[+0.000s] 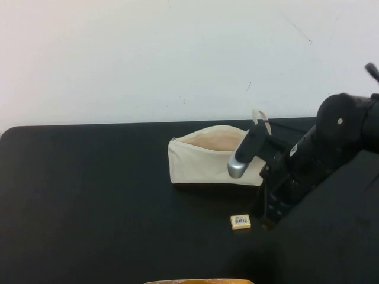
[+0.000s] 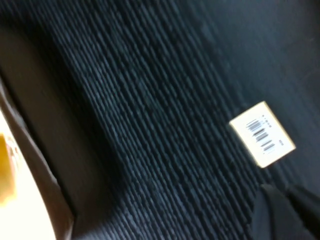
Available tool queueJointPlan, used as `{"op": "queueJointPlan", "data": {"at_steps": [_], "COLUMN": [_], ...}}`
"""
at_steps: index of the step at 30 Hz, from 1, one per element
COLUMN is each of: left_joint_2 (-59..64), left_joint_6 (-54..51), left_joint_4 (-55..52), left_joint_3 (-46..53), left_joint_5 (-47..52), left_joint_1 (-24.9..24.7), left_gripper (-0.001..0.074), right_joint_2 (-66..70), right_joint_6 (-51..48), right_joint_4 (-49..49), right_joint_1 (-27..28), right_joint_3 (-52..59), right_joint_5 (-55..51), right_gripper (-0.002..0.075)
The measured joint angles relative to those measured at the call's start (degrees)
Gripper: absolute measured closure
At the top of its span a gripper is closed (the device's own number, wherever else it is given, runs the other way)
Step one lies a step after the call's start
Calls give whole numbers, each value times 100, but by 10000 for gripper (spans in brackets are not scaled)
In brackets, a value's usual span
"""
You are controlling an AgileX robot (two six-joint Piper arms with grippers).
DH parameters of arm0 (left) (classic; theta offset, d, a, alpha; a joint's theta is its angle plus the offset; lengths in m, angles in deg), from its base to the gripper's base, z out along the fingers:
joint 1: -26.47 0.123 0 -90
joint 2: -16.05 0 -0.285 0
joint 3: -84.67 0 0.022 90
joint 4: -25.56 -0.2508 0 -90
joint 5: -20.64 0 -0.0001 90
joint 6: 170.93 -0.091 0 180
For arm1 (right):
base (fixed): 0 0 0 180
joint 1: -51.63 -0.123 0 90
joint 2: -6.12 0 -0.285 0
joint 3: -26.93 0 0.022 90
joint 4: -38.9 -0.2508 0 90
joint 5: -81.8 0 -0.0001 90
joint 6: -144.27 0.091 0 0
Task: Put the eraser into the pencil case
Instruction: Pick up the eraser from the table
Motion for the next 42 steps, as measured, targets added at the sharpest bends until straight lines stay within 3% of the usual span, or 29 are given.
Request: {"op": "queueJointPlan", "data": {"at_steps": [3, 9, 12, 20, 42], "left_joint_2": [0, 0, 0, 0, 0], "left_joint_6": [0, 0, 0, 0, 0], "left_joint_4": [0, 0, 0, 0, 0], "left_joint_3": [0, 0, 0, 0, 0], "left_joint_5": [0, 0, 0, 0, 0], "left_joint_1": [0, 0, 0, 0, 0], "left_gripper": [736, 736, 736, 736, 736], "right_joint_2": [106, 153, 152, 165, 936], "right_joint_6": [-48, -300, -714, -1802, -2767], "right_joint_4": [0, 147, 194, 207, -360], "right_joint_1": [0, 0, 0, 0, -217], "right_joint_3": [0, 0, 0, 0, -13], "right_joint_5": [-10, -19, -19, 50, 1010], "right_gripper": [602, 301, 248, 225, 225]}}
